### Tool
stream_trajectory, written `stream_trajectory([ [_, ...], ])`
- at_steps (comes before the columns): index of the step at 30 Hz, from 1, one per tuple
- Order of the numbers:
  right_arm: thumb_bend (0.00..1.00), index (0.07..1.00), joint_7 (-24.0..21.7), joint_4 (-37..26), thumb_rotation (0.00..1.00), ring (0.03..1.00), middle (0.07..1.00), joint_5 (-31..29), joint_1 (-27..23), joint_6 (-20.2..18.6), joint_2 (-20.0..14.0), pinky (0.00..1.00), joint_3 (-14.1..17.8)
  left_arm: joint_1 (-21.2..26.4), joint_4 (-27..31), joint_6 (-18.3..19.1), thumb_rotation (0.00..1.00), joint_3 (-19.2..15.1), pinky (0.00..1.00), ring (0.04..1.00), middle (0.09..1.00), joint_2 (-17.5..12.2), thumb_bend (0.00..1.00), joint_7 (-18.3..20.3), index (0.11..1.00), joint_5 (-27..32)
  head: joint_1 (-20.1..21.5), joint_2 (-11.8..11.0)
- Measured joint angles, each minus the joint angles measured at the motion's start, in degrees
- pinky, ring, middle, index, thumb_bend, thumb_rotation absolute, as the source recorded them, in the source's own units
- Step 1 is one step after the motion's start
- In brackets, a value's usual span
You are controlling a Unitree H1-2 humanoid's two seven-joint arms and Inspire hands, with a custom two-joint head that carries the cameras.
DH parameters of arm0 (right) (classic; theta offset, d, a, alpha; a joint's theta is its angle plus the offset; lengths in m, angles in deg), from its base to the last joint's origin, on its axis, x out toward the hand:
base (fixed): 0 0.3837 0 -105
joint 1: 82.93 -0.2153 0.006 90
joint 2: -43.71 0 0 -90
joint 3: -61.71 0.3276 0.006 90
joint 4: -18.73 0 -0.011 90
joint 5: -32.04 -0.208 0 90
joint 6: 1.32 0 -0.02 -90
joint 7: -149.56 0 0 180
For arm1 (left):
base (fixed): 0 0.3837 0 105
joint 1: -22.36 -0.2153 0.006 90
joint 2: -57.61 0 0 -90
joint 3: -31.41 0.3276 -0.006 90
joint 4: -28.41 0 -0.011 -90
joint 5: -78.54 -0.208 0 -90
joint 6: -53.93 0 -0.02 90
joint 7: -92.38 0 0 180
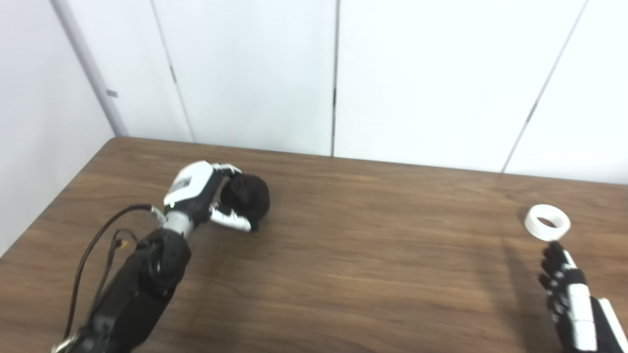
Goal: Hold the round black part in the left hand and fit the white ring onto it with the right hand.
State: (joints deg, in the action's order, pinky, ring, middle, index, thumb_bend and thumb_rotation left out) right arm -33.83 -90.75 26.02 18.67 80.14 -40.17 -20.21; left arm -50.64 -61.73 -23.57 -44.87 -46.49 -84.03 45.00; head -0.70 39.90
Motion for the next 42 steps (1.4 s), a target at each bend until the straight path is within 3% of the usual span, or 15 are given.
stream_trajectory([
  [9,0.6,0.945,2.49,-0.74,1.0,0.964,0.95,2.6,-0.2,-2.17,0.33,0.95,-2.32,-2.39,13.03,-0.11,0.06,6.79,1.0,0.895,0.799,2.77,0.52,11.53,0.482,-2.66,4.3,3.25],
  [21,0.64,0.918,4.8,-2.08,1.0,0.951,0.926,7.12,-0.88,-4.49,0.59,0.93,-5.76,-6.07,19.61,-2.16,0.06,13.36,1.0,0.884,0.8,6.62,0.52,21.76,0.481,-7.23,10.54,7.73],
  [29,0.65,0.918,5.72,-3.22,1.0,0.967,0.931,7.57,-1.2,-6.09,0.73,1.0,-7.11,-7.97,20.46,-5.31,0.06,15.31,1.0,0.887,0.802,7.87,0.52,23.8,0.482,-9.3,12.04,9.23],
  [42,0.66,0.911,5.98,-4.38,1.0,0.958,0.923,7.52,-1.44,-8.22,0.74,0.97,-7.3,-8.8,18.93,-8.66,0.06,16.25,1.0,0.901,0.801,11.28,0.52,23.75,0.481,-11.72,11.43,10.28],
])
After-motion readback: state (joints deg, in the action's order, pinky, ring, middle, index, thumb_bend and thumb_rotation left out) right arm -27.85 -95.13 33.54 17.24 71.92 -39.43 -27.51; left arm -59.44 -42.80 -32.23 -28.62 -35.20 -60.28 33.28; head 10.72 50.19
